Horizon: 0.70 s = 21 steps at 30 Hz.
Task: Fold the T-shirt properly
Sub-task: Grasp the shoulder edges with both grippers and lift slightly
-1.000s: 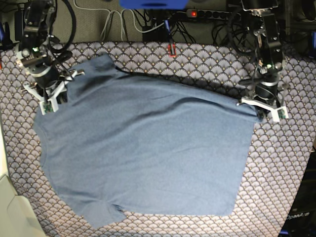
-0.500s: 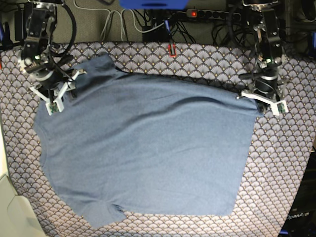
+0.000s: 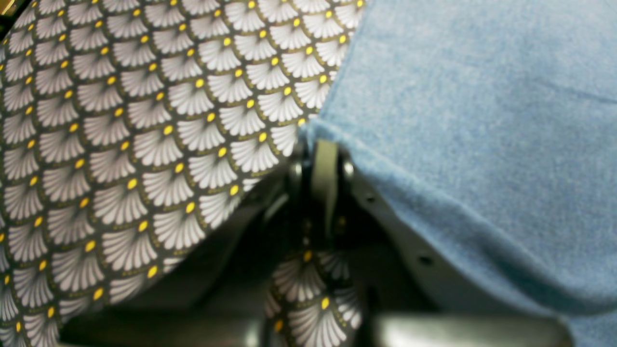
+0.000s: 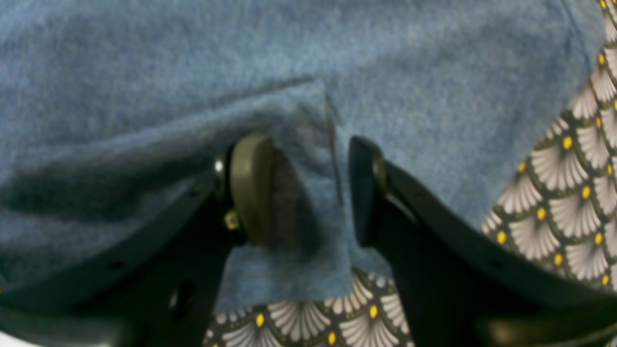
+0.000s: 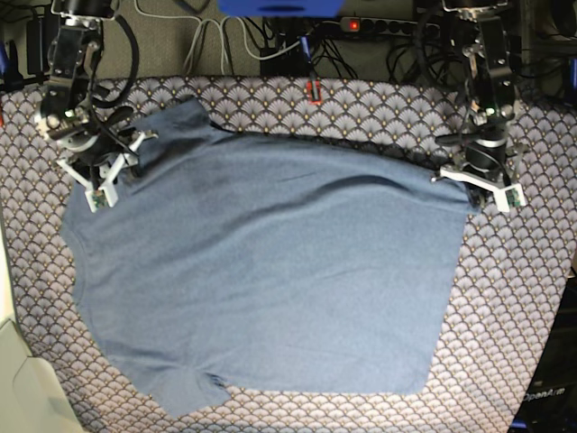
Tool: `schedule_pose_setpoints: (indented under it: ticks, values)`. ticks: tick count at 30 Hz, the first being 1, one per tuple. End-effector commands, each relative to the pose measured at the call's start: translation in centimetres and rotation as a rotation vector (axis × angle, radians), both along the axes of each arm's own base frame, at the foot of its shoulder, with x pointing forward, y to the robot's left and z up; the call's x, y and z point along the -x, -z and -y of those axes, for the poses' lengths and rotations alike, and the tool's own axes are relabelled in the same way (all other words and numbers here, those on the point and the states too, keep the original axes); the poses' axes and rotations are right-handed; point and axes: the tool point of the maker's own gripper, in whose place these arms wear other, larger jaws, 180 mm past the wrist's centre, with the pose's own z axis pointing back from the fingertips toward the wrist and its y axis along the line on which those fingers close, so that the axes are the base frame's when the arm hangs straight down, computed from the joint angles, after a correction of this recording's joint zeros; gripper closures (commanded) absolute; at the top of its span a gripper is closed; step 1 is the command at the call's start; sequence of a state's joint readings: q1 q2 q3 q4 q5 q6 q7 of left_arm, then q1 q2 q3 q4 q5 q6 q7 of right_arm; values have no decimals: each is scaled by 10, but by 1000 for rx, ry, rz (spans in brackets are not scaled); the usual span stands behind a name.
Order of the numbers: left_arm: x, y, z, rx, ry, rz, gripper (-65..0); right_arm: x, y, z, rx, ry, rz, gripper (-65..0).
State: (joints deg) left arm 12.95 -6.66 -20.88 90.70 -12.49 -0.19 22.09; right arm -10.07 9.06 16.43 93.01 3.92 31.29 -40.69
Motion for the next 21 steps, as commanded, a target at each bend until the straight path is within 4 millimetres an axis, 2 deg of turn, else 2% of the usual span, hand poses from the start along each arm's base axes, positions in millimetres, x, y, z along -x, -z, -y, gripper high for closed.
schedule_pose_setpoints:
  ticks: [1,3,5,8,13,21]
  values:
    - [-7,-16,-4,-23,1,52,-9,-8,-11,3,2,-9,43,-264]
    - [-7,-16,-5,-23,-1,52,-9,-8,-11,3,2,-9,43,-221]
    - [-7,-16,-5,-23,-1,52,-9,-8,-11,2,2,-10,42,-151]
    - [-7,-16,-5,-23,-1,52,-9,-8,-10,2,1,-10,42,-11]
    - [-7,-16,-5,-23,-1,52,-9,-9,-13,1,-2,-11,51,0]
    - [-7,-16,-5,-23,-1,52,-9,-20,-44,-1,35,-33,136,0]
